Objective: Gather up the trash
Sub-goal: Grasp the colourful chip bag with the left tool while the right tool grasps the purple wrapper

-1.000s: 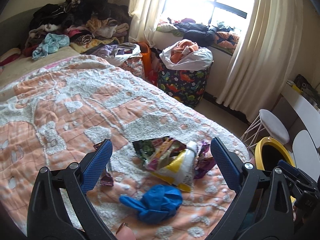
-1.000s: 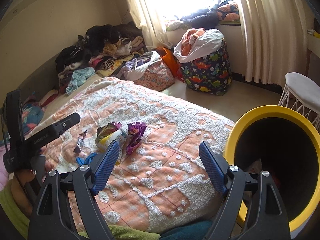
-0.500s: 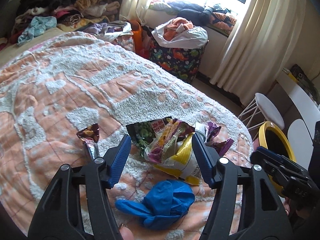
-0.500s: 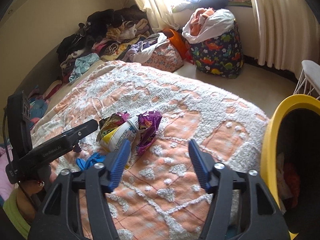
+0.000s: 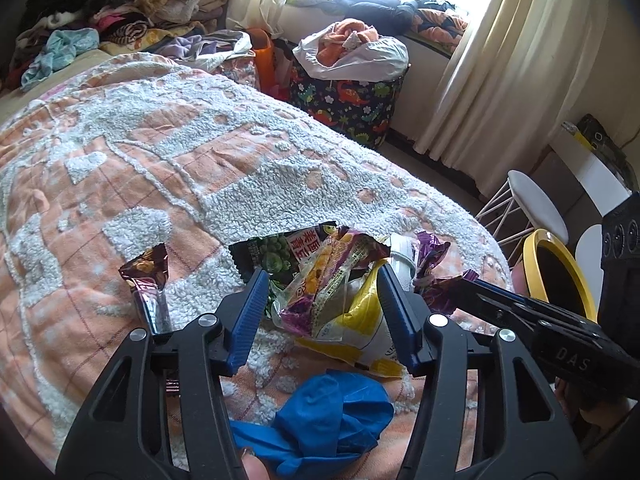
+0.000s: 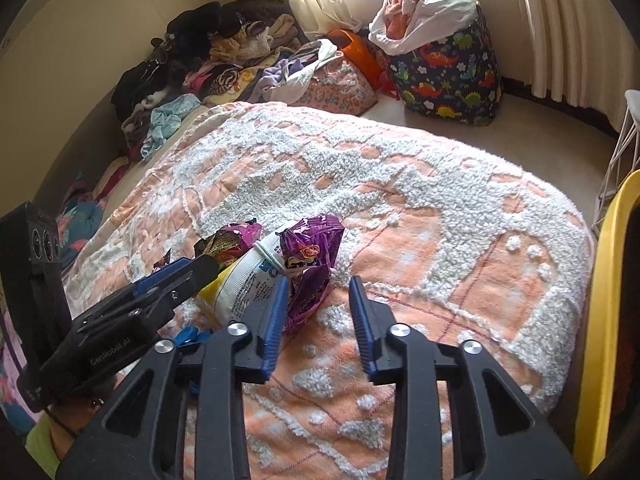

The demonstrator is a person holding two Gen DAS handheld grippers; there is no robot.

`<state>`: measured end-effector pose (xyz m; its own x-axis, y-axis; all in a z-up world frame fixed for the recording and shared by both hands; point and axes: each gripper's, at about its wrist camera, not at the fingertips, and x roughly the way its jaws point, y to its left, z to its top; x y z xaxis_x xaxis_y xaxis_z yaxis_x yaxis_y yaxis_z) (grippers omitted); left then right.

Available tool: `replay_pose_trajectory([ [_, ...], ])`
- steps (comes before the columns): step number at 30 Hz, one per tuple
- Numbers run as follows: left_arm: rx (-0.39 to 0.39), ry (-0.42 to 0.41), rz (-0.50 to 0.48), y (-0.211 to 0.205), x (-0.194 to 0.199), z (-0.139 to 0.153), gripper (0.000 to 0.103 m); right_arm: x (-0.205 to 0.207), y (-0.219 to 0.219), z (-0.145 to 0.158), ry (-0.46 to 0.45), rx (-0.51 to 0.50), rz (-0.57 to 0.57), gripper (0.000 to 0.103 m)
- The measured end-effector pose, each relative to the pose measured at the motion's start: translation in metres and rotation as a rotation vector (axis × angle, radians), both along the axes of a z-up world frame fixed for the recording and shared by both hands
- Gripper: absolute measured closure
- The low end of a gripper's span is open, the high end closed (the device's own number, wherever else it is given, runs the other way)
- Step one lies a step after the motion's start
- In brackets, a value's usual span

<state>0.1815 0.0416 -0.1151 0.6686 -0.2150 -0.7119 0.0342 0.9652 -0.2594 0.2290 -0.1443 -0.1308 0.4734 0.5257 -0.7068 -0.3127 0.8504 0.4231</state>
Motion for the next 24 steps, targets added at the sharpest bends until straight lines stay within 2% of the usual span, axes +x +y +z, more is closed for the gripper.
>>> replay_pose_trajectory([
  [1,0.003,0.001,-0.001,-0.001,0.001,-0.001,0.057,0.001,0.000,-0.001,0.006,0.005,0.004,0.086],
  [5,0.003,0.010,-0.004,0.000,0.005,-0.004,0.068,-0.005,0.002,0.001,-0.013,0.025,0.024,0.094],
  [7,0.008,0.010,-0.008,-0.002,0.005,-0.004,0.075,-0.009,-0.002,0.004,-0.022,0.039,0.018,0.095],
  [8,0.014,0.012,-0.010,-0.002,0.004,-0.004,0.082,-0.012,-0.004,0.005,-0.028,0.048,0.015,0.095],
  [12,0.033,0.019,-0.015,-0.006,0.002,-0.005,0.091,-0.021,-0.015,0.010,-0.046,0.064,-0.001,0.095],
  [19,0.038,-0.029,-0.014,-0.010,-0.011,0.009,0.094,-0.036,-0.033,0.019,-0.079,0.074,-0.025,0.095],
  [24,0.010,-0.061,-0.036,-0.019,-0.020,0.024,0.094,-0.045,-0.041,0.024,-0.094,0.078,-0.031,0.096],
])
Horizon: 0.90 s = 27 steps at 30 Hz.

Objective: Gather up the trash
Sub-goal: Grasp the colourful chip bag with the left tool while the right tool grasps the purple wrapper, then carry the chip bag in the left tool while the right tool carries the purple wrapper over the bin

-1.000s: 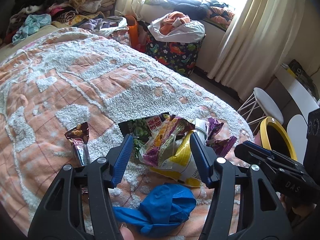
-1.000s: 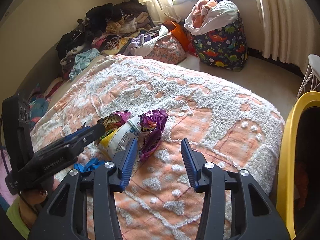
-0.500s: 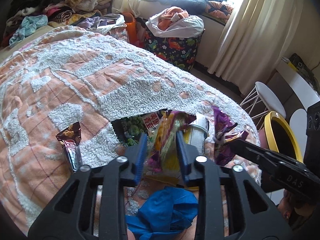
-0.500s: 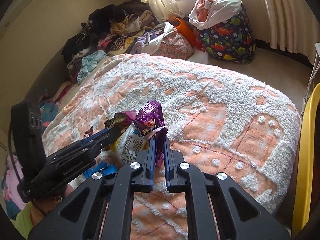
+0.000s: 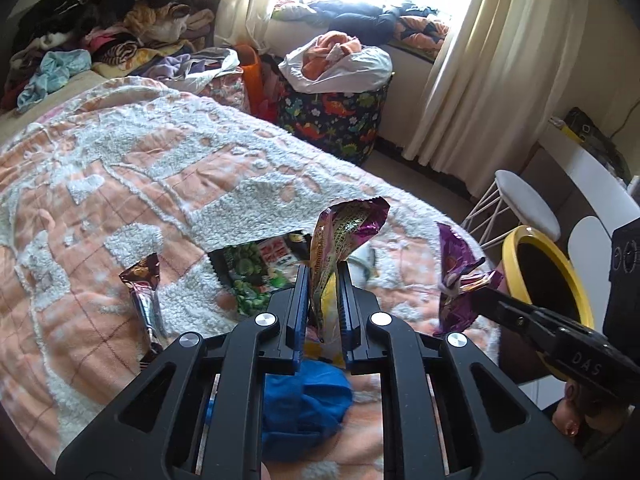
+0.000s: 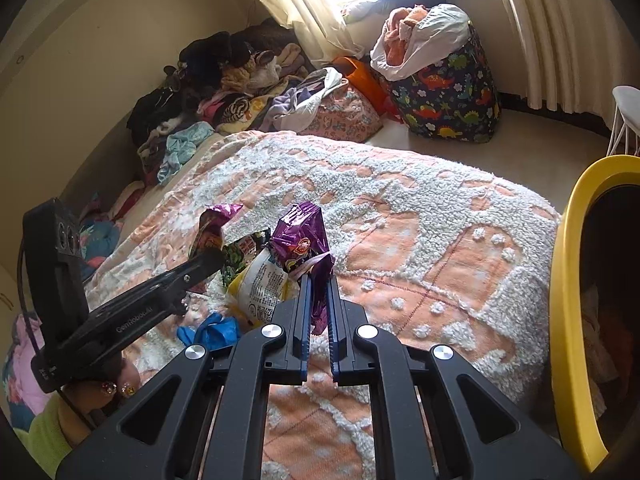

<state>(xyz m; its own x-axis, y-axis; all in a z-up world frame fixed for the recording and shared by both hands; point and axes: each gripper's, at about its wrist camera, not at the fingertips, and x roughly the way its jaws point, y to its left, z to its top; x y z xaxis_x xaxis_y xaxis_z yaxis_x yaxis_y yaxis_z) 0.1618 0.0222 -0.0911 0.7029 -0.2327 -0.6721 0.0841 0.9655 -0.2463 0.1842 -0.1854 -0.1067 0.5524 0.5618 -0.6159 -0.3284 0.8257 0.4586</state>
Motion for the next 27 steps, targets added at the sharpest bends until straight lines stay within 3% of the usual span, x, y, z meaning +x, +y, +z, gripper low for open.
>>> replay_pose_trajectory([
  [13,-0.013,-0.043,-0.081,-0.035,-0.011,0.021,0.094,-0.021,-0.021,0.023,-0.059,-0.013,-0.024,0.096],
  [27,-0.010,-0.062,-0.149,-0.062,-0.017,0.033,0.094,-0.033,-0.059,0.029,-0.067,-0.023,-0.096,0.096],
])
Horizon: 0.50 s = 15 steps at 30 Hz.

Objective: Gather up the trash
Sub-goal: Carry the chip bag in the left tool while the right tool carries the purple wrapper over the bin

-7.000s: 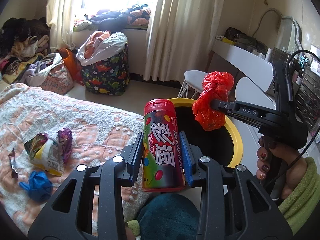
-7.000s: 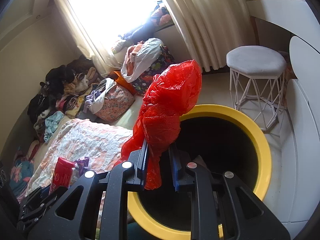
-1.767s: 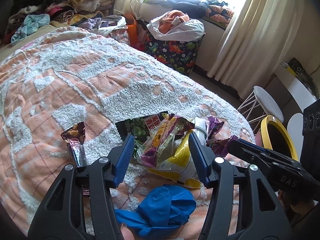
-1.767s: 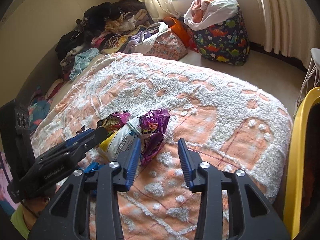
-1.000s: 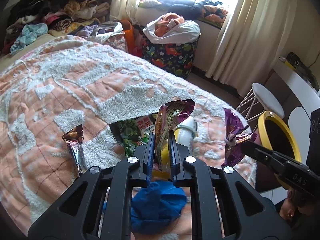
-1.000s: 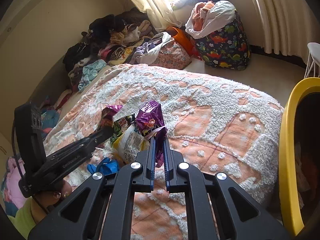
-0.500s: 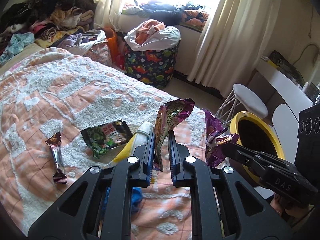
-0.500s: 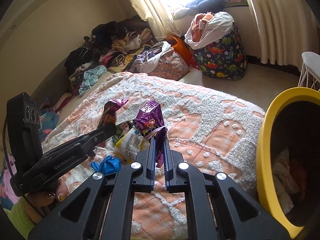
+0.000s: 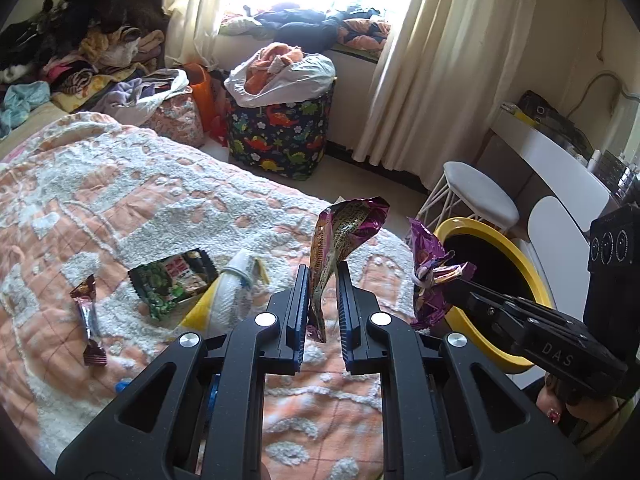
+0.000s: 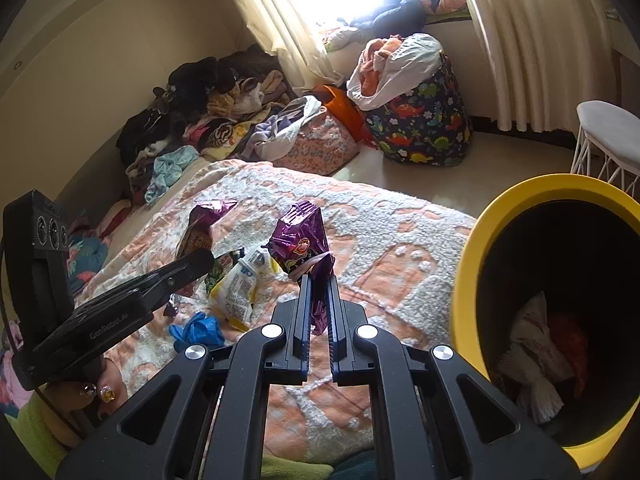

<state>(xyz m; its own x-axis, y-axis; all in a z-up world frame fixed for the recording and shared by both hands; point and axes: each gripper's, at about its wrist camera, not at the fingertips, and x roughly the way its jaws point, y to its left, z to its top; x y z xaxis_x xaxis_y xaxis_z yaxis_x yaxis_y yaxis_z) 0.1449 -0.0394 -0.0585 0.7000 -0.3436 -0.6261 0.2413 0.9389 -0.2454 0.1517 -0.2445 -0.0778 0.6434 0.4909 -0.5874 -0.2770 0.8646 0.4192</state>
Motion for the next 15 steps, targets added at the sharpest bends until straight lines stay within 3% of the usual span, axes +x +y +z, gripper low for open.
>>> replay_pose_trajectory([
  [15,-0.005,-0.002,-0.073,-0.029,-0.008,0.004,0.094,-0.002,-0.044,0.008,-0.025,0.013,-0.098,0.096],
])
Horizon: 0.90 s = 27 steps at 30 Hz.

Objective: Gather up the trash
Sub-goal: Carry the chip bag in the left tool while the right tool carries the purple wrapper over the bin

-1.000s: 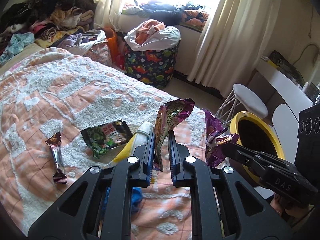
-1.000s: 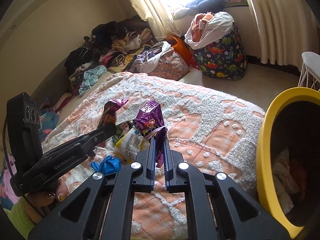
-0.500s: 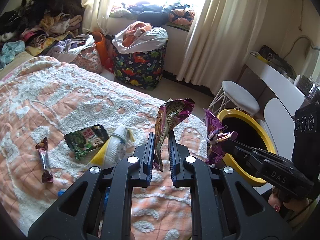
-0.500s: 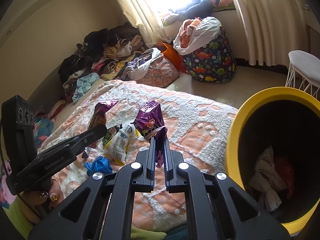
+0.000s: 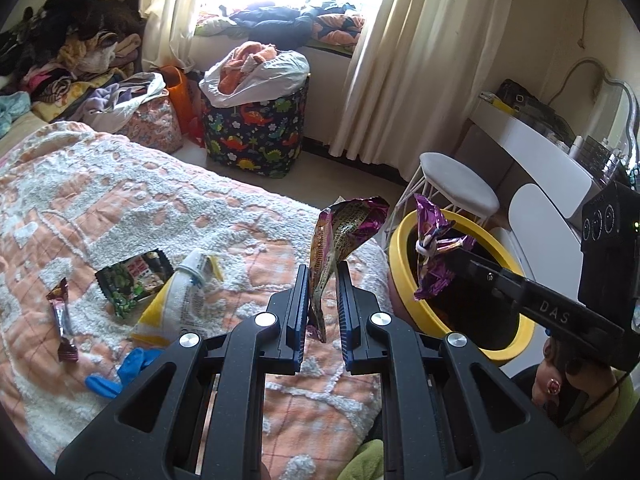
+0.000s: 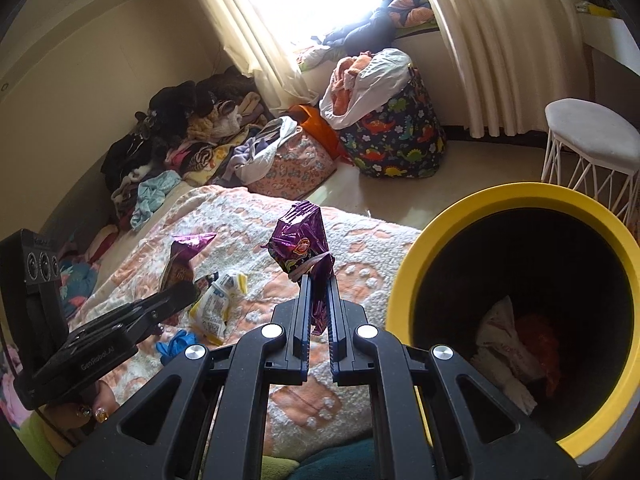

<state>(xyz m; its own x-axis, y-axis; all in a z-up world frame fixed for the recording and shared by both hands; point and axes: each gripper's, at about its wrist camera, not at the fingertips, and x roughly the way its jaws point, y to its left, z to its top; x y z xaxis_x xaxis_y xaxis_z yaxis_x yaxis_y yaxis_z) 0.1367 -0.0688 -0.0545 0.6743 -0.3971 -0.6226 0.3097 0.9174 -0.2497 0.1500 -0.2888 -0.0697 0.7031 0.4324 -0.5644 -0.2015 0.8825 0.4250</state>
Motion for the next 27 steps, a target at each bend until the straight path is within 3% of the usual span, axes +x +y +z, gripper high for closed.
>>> replay_pose_trajectory([
  [27,0.026,-0.017,-0.147,-0.066,-0.016,0.004,0.094,-0.001,-0.080,-0.006,0.013,-0.009,-0.222,0.096],
])
